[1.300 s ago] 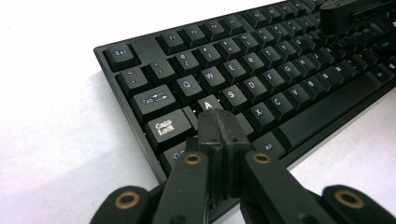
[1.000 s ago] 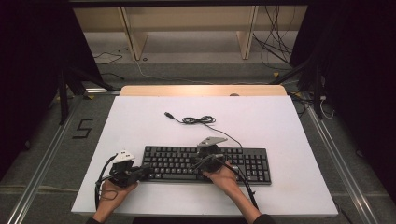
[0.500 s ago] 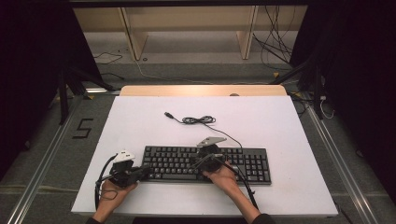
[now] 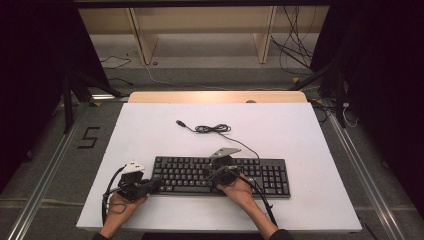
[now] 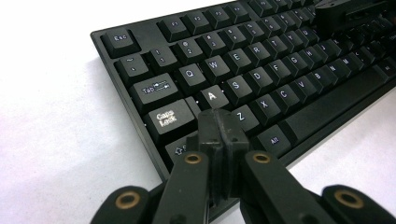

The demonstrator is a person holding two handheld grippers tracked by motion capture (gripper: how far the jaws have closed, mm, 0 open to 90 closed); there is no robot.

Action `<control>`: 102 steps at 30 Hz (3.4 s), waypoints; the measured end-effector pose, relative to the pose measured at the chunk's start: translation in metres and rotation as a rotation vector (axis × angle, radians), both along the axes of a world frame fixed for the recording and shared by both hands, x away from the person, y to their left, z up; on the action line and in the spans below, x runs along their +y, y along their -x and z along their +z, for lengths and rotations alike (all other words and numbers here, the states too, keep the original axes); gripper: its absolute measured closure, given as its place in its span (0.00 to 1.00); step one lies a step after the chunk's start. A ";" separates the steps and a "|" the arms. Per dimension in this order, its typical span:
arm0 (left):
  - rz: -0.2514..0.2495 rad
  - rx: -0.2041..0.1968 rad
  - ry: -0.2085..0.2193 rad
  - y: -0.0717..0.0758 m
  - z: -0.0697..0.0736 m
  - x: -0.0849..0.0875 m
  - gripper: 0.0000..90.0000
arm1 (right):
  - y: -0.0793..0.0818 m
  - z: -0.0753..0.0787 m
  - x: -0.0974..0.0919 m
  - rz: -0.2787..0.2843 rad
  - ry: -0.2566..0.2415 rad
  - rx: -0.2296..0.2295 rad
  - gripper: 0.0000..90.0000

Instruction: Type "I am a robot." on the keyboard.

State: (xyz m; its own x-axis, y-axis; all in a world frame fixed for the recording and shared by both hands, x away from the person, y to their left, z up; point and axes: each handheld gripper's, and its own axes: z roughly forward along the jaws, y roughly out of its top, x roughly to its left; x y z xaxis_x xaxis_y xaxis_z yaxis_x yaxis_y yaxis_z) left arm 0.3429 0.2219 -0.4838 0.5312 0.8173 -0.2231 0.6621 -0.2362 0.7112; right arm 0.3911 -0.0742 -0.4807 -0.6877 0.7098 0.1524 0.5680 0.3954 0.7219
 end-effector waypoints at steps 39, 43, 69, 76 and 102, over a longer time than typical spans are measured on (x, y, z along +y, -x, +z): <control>-0.036 -0.131 0.154 0.007 0.016 -0.004 0.41 | 0.021 0.028 -0.011 0.109 -0.173 -0.015 0.46; -0.032 -0.143 0.165 0.007 0.016 -0.003 0.36 | 0.025 0.029 -0.011 0.128 -0.175 -0.013 0.51; -0.017 -0.171 0.175 0.008 0.018 -0.003 0.28 | 0.044 0.016 -0.005 0.183 -0.101 -0.005 0.99; -0.018 -0.175 0.175 0.008 0.018 -0.003 0.27 | 0.044 0.010 -0.002 0.181 -0.078 0.003 1.00; -0.012 -0.177 0.172 0.008 0.018 -0.003 0.28 | 0.043 -0.002 0.003 0.171 -0.014 0.009 1.00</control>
State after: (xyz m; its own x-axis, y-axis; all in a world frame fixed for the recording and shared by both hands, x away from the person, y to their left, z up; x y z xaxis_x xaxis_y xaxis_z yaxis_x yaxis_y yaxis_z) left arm 0.3352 0.2191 -0.4662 0.5836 0.7691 -0.2605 0.5212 -0.1087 0.8465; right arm 0.3483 -0.0715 -0.4823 -0.7968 0.5803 0.1684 0.4999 0.4765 0.7232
